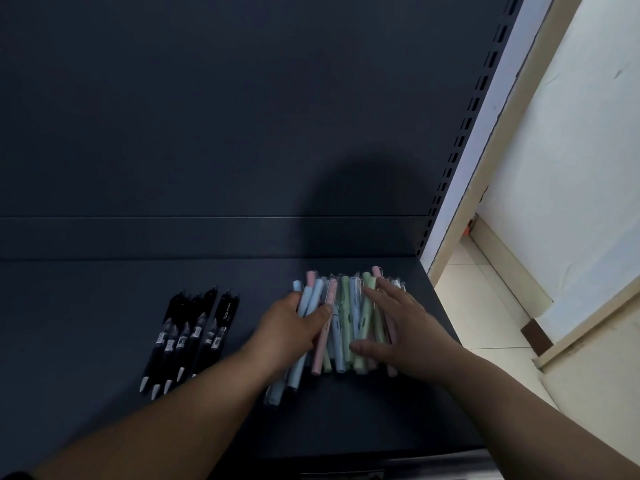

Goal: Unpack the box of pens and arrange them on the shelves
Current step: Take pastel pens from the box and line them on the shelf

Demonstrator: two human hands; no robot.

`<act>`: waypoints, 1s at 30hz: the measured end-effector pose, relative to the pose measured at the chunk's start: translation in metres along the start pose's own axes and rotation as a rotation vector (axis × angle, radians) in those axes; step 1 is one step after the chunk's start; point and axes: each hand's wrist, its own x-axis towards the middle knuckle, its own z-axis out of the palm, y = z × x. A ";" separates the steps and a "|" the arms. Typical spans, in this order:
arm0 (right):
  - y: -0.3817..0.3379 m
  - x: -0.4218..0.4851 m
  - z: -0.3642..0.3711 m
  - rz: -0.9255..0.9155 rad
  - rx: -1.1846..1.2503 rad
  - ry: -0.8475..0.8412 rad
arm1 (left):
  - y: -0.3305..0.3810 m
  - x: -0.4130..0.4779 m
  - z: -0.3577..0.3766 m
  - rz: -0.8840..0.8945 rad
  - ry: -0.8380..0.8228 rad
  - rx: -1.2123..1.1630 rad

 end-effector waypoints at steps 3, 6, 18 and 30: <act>-0.002 0.001 -0.003 0.023 0.018 0.016 | 0.004 -0.003 -0.005 -0.018 0.003 -0.050; -0.011 -0.001 -0.005 0.032 0.038 0.080 | 0.009 -0.007 -0.011 -0.062 -0.027 -0.204; -0.084 -0.002 -0.004 0.130 0.666 0.095 | 0.046 -0.019 -0.025 0.002 -0.248 -0.727; -0.066 -0.008 -0.023 0.189 0.784 0.088 | 0.037 -0.002 -0.051 0.188 0.066 -0.410</act>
